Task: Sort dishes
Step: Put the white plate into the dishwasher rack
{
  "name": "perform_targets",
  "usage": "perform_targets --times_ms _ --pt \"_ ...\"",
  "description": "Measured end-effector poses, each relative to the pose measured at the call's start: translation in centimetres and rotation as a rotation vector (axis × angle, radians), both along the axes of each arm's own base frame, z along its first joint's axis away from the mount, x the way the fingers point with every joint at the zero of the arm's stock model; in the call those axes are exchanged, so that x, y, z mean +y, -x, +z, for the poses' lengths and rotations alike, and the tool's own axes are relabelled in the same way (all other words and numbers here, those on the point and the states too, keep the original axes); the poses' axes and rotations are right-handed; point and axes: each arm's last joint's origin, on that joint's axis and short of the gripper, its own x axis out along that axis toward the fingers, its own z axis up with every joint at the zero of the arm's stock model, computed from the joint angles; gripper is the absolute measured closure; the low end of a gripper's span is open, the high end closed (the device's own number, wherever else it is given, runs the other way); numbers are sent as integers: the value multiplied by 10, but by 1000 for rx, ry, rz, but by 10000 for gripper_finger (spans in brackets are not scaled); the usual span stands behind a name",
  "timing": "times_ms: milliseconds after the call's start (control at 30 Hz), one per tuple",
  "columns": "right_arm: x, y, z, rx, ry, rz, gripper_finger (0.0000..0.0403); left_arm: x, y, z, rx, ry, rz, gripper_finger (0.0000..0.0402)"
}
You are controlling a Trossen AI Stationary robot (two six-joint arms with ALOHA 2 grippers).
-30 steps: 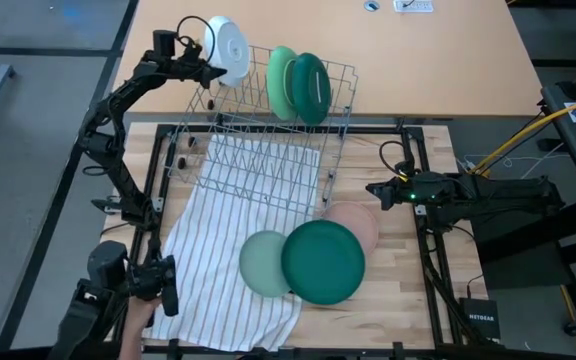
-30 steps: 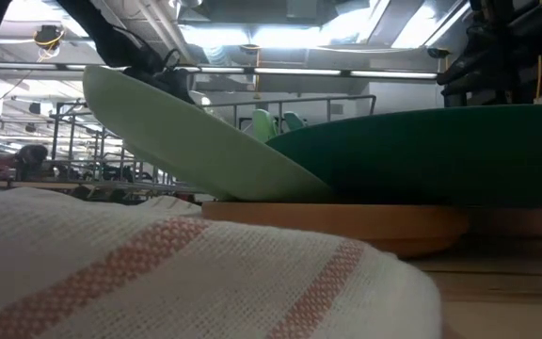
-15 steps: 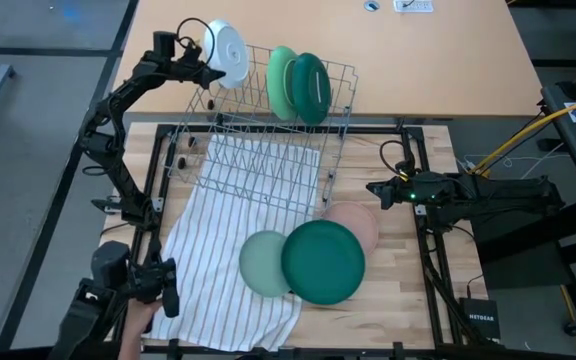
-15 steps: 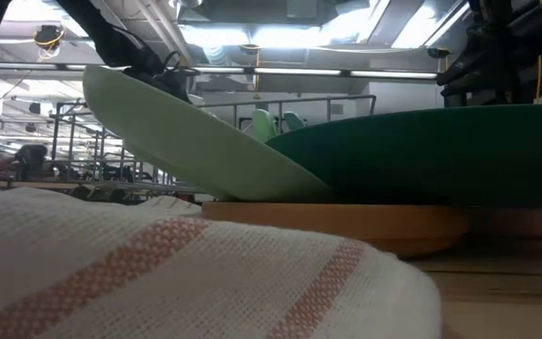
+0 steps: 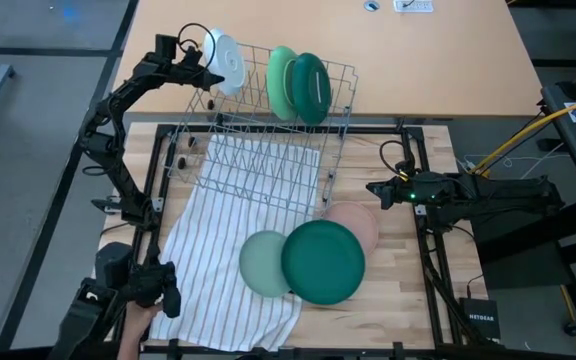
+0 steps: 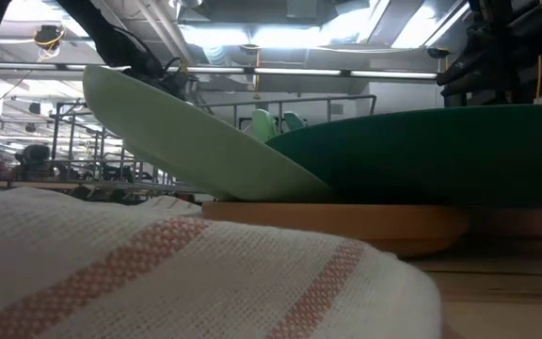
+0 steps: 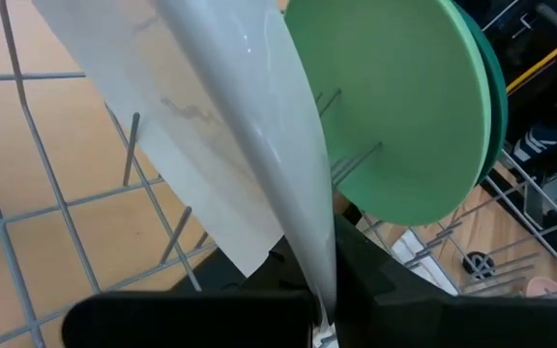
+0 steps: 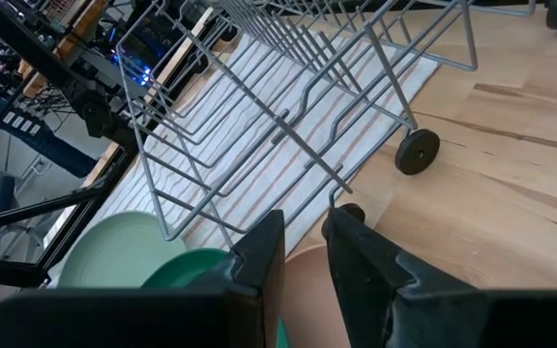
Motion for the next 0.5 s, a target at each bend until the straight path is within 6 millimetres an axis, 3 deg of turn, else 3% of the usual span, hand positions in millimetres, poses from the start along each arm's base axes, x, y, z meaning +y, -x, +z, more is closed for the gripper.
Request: perform_targets --times_ms 267,500 --pt "0 -2 -1 12 1 0 317 -2 0 -2 18 18 3 401" --pt "0 -8 -6 57 3 1 317 -7 -12 -5 106 -6 3 395"
